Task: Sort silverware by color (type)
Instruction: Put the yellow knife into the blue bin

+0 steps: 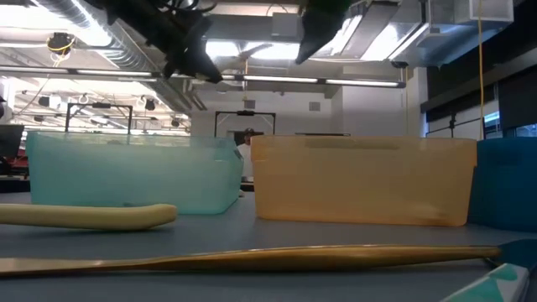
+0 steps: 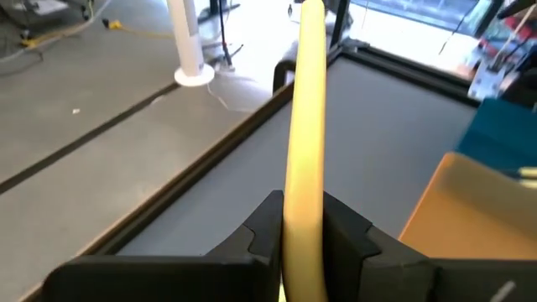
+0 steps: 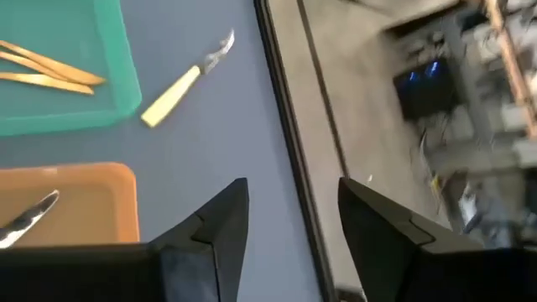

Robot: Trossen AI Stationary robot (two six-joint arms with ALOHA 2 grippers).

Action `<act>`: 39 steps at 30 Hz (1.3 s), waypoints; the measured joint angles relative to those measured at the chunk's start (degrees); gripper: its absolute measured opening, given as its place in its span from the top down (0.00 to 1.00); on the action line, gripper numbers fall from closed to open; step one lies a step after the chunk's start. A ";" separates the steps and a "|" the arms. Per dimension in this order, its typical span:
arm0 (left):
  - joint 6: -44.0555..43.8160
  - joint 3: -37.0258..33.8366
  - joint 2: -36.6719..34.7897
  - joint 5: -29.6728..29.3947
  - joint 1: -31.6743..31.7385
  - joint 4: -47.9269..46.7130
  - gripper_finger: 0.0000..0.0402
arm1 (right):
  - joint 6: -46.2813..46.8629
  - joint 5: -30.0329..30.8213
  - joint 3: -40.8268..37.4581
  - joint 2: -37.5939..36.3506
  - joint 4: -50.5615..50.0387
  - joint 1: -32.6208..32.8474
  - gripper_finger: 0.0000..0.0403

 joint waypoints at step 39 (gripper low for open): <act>3.41 0.00 0.00 -0.70 -0.62 15.08 0.88 | 31.35 -16.05 -23.64 -4.18 72.46 -9.01 0.56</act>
